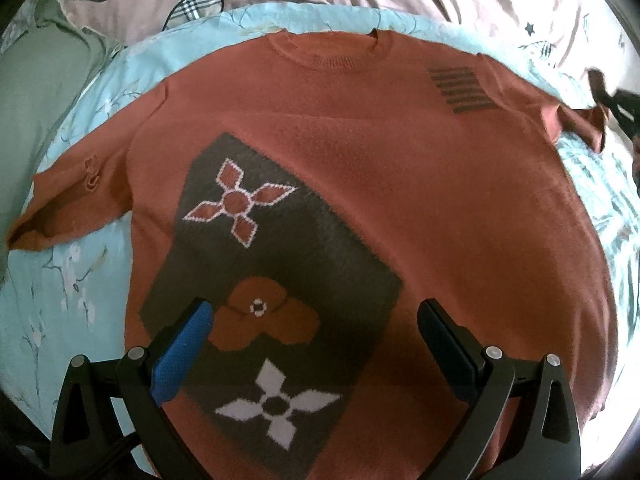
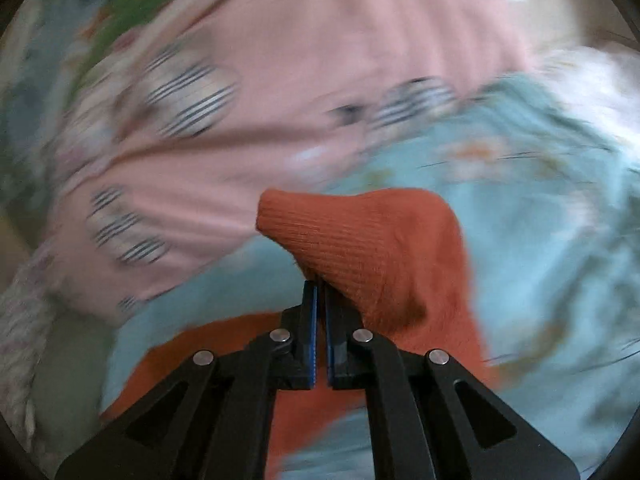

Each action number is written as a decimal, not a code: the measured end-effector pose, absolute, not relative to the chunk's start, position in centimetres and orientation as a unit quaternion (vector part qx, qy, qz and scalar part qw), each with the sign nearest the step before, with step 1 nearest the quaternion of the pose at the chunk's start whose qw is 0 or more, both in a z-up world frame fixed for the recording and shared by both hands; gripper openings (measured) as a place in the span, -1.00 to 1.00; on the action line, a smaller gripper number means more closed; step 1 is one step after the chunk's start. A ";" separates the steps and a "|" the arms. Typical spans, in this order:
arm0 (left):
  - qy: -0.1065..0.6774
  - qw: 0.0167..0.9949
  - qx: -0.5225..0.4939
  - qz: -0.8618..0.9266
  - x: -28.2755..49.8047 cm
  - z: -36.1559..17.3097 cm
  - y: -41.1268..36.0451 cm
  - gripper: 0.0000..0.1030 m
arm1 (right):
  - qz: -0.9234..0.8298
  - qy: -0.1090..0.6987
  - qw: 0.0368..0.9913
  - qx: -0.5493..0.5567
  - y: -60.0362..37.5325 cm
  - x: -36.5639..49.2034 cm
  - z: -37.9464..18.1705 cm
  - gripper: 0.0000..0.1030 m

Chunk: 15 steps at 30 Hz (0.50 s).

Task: Fold small clothes
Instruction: 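Grasp the sweater sleeve cuff with the right tool and lift it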

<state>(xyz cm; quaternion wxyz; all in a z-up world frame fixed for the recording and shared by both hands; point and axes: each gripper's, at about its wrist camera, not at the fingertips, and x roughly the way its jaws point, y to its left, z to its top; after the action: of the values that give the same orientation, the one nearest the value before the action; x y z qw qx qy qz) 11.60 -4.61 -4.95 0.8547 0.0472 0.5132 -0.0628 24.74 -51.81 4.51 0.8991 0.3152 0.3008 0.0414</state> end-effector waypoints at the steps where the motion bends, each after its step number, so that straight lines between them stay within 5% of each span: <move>1: 0.510 0.857 0.042 -0.063 11.3 -4.7 -4.3 0.98 | 0.067 0.305 0.895 0.318 -49.5 25.6 4.7 -0.92; 15: 0.487 0.870 -0.046 -0.058 11.0 -3.4 2.2 0.98 | 0.345 0.431 0.774 0.310 -14.3 32.0 -1.6 -0.92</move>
<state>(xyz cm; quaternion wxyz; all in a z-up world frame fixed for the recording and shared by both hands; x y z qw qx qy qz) 11.02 2.18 -3.40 0.8702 -0.0457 0.4870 -0.0582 31.96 -14.33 -1.57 0.7744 0.3096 0.4307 0.3449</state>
